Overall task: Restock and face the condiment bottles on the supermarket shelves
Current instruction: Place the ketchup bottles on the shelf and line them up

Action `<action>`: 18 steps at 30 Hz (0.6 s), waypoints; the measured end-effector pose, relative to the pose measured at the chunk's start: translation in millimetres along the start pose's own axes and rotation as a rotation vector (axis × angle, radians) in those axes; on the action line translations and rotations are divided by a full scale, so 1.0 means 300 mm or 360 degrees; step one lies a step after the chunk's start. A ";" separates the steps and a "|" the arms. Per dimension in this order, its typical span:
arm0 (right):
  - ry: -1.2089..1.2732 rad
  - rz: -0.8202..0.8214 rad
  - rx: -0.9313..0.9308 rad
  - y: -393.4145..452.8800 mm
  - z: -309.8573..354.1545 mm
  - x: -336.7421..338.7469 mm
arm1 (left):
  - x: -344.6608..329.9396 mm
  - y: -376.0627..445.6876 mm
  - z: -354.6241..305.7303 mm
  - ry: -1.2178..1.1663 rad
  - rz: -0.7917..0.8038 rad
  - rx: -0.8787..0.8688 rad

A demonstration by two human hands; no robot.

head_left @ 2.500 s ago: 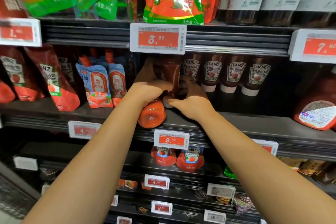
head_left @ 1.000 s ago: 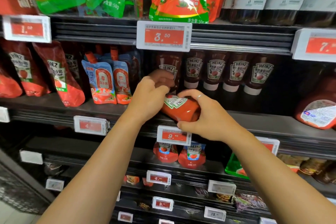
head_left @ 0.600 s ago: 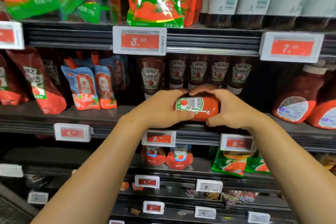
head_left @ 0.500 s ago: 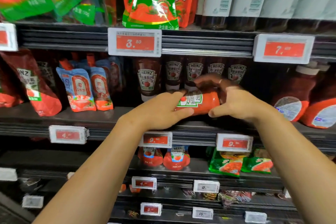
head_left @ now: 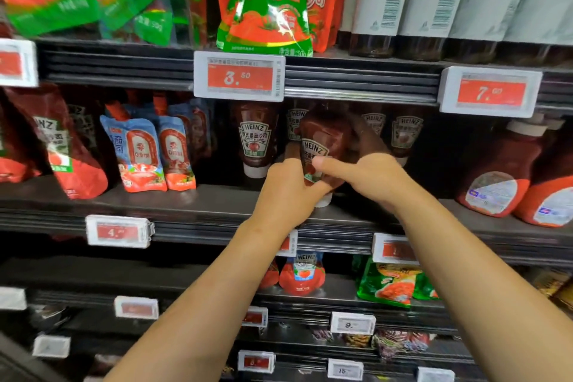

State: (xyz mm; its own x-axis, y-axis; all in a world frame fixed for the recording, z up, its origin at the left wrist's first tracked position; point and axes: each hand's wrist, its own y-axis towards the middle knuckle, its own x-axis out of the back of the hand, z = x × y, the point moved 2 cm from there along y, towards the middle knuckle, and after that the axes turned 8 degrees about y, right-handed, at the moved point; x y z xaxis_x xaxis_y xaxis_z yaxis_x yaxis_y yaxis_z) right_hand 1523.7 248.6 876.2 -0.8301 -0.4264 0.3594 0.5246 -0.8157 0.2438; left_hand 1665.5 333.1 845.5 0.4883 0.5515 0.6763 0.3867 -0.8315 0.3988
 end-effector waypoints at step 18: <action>-0.0326 -0.0134 -0.0092 0.105 -0.083 -0.039 | 0.153 0.116 0.146 0.0273 -0.0149 0.0423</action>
State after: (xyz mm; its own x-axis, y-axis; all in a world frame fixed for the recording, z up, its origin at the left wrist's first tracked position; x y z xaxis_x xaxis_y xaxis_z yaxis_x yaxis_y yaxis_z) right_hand 1545.2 218.1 857.3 -0.8115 -0.2725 0.5169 0.4385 -0.8686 0.2306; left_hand 1735.5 332.4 863.3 0.3113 0.5865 0.7477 0.6251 -0.7190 0.3038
